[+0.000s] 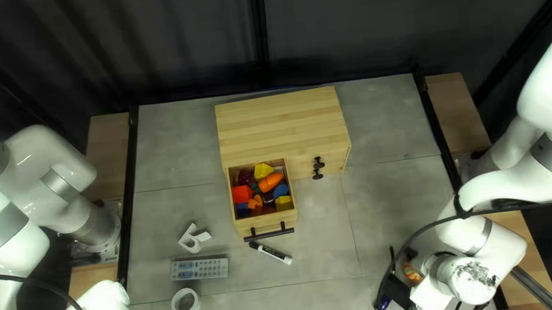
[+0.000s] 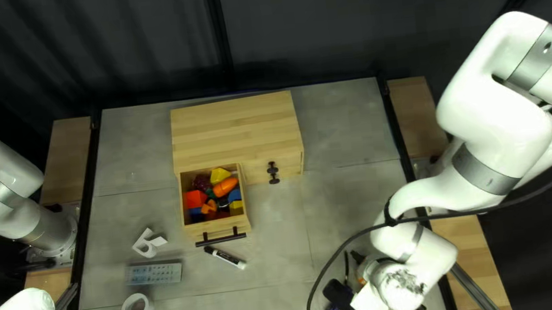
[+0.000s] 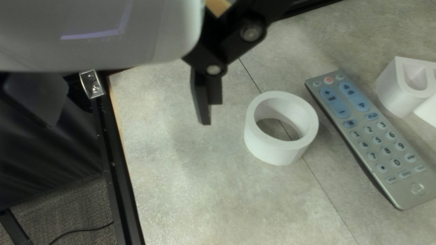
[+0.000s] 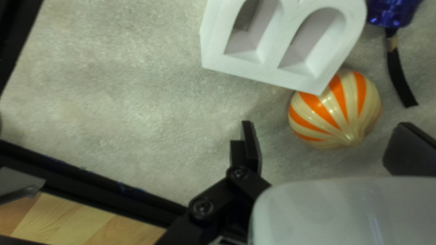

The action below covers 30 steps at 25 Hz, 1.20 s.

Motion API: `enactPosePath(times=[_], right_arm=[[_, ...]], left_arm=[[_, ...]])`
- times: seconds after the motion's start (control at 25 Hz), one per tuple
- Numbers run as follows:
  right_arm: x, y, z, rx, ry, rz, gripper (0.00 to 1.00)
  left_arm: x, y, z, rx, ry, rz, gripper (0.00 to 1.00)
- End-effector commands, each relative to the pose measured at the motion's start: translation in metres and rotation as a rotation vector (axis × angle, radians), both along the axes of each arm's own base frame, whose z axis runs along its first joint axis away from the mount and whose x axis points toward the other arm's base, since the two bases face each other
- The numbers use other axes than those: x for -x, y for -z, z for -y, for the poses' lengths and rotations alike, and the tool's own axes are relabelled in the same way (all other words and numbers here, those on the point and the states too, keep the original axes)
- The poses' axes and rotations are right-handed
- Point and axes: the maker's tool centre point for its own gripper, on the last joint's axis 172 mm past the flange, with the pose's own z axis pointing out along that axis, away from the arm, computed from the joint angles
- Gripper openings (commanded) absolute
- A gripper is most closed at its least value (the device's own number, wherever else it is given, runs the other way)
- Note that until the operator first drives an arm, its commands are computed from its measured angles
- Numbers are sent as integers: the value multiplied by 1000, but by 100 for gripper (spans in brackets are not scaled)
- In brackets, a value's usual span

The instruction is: Open drawers and place objects into drawer and close

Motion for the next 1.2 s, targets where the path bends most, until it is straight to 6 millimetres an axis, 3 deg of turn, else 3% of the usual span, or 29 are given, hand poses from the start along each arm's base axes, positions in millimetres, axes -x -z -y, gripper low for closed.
enactPosePath(times=[0.04,0.08,0.12,0.16,0.2,0.24,0.28,0.56,0.8,0.96,1.2], right_arm=[[-5,4,2,-6,-4,2,99],[-6,5,2,-7,-4,2,95],[-7,6,2,-9,-4,3,75],[-9,7,2,-11,-6,2,44],[-10,7,2,-12,-7,2,34],[-11,8,2,-14,-9,0,10],[-11,8,2,-15,-10,-1,5],[-10,-3,8,-12,1,8,0],[-20,-41,48,40,143,52,0],[-59,-81,82,107,364,100,0],[-121,-128,93,146,599,154,0]], left_arm=[[0,0,0,0,0,0,100],[0,0,0,0,0,0,100],[0,0,0,0,0,0,100],[0,0,0,0,0,0,100],[0,0,0,0,0,0,100],[0,0,0,0,0,0,100],[0,0,0,0,0,0,100],[0,0,0,0,0,0,100],[0,0,0,0,0,0,100],[0,0,0,0,0,0,100],[0,0,0,0,0,0,100]])
